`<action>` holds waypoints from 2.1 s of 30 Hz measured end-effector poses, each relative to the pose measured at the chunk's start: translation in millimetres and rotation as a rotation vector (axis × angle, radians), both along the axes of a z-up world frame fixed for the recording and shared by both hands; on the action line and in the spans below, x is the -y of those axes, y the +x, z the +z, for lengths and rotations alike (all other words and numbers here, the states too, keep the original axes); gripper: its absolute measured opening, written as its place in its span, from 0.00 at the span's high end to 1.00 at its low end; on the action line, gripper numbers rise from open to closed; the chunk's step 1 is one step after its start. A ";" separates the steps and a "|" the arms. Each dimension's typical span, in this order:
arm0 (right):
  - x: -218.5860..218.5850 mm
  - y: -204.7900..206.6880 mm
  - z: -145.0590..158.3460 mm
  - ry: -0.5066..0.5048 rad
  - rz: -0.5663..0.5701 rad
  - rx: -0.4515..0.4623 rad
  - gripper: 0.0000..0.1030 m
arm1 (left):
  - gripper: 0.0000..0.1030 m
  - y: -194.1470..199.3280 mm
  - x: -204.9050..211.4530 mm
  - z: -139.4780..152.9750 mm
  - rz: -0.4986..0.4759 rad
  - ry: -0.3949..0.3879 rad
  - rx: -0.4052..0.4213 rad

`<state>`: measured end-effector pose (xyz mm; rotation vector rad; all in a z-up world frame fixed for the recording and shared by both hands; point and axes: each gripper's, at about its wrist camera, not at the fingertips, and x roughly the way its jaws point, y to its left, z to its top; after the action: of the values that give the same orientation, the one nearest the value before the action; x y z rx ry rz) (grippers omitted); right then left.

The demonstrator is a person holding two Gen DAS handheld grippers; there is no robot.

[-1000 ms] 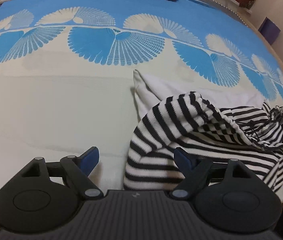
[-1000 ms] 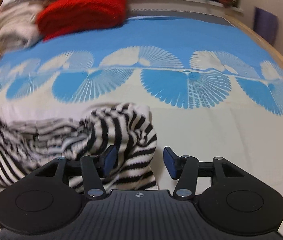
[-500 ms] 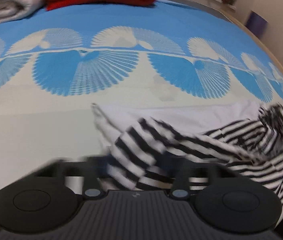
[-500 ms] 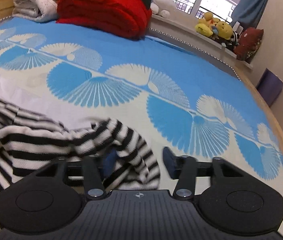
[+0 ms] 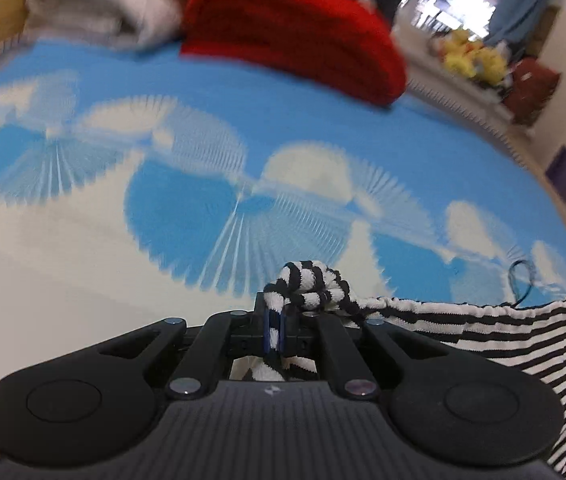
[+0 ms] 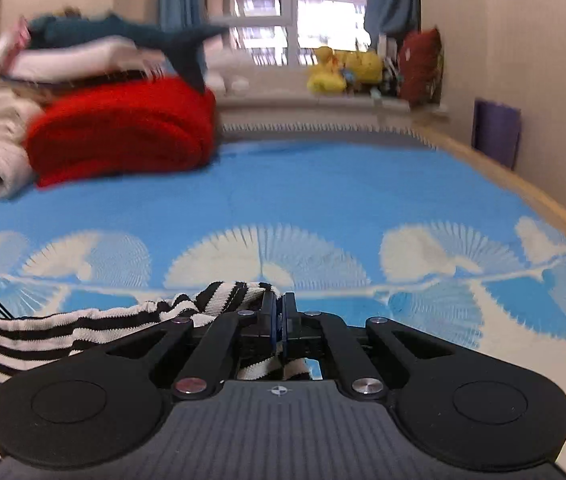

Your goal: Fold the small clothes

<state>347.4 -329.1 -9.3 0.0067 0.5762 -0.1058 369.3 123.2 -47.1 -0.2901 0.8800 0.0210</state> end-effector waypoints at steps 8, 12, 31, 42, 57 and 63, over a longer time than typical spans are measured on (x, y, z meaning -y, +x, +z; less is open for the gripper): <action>-13.6 47.3 -85.7 -0.132 -0.042 -0.288 0.98 | 0.81 26.3 -0.7 -56.0 0.012 0.003 -0.162; -25.9 50.1 -89.1 -0.184 -0.021 -0.312 0.95 | 0.56 22.2 -5.3 -52.5 0.052 0.008 -0.193; 69.5 -140.5 -2.0 0.315 -0.032 -0.411 0.54 | 0.67 -144.1 -46.6 -1.2 -0.051 -0.133 -0.280; 62.0 -142.2 -29.7 0.314 -0.048 -0.557 0.54 | 0.67 -144.4 -41.1 -33.1 -0.053 -0.163 -0.442; 92.7 -166.0 -7.4 0.485 -0.070 -0.449 0.88 | 1.00 -169.2 -61.1 -15.2 -0.045 -0.064 -0.339; 74.1 -166.3 -44.6 0.301 -0.033 -0.694 0.89 | 0.99 -170.8 -38.5 -31.5 -0.136 0.058 -0.447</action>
<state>181.1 -403.2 -53.9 0.2815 1.2814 -0.0503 198.5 161.7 -78.6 -0.1714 1.3394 -0.0156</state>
